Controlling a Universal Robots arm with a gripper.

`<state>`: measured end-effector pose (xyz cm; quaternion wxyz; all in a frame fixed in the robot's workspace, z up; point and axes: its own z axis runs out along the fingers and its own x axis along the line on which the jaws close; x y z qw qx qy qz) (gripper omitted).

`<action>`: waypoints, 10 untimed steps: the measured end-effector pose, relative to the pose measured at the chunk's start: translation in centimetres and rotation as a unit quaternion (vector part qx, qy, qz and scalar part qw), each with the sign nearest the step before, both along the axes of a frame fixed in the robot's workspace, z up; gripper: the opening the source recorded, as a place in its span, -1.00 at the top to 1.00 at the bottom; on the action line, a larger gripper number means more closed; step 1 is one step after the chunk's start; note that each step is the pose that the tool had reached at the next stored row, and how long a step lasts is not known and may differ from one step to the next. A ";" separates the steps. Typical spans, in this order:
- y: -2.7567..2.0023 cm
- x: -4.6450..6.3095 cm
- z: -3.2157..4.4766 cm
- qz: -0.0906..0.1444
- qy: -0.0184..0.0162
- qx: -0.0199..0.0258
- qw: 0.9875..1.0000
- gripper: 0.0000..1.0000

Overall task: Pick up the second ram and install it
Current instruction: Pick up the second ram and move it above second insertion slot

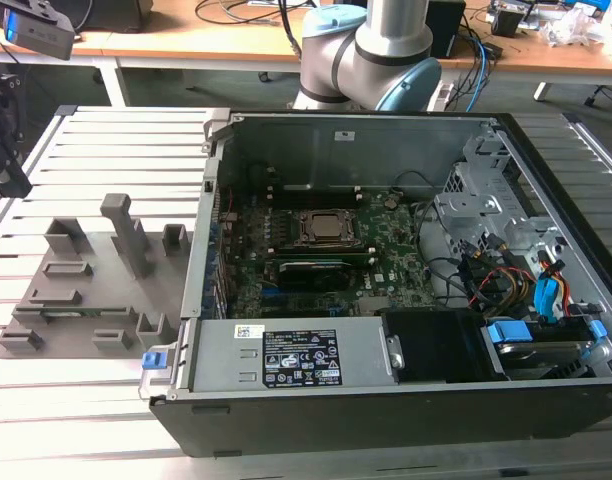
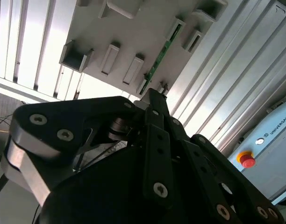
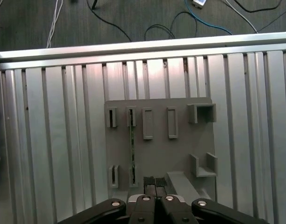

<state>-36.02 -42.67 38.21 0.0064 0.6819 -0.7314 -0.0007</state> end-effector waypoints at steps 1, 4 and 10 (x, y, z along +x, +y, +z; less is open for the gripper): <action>0.00 0.0 0.00 0.000 0.000 0.000 1.000 0.77; 0.00 0.0 0.00 -0.002 0.000 0.000 1.000 0.28; 0.00 0.0 -0.52 -0.002 0.000 0.000 1.000 0.28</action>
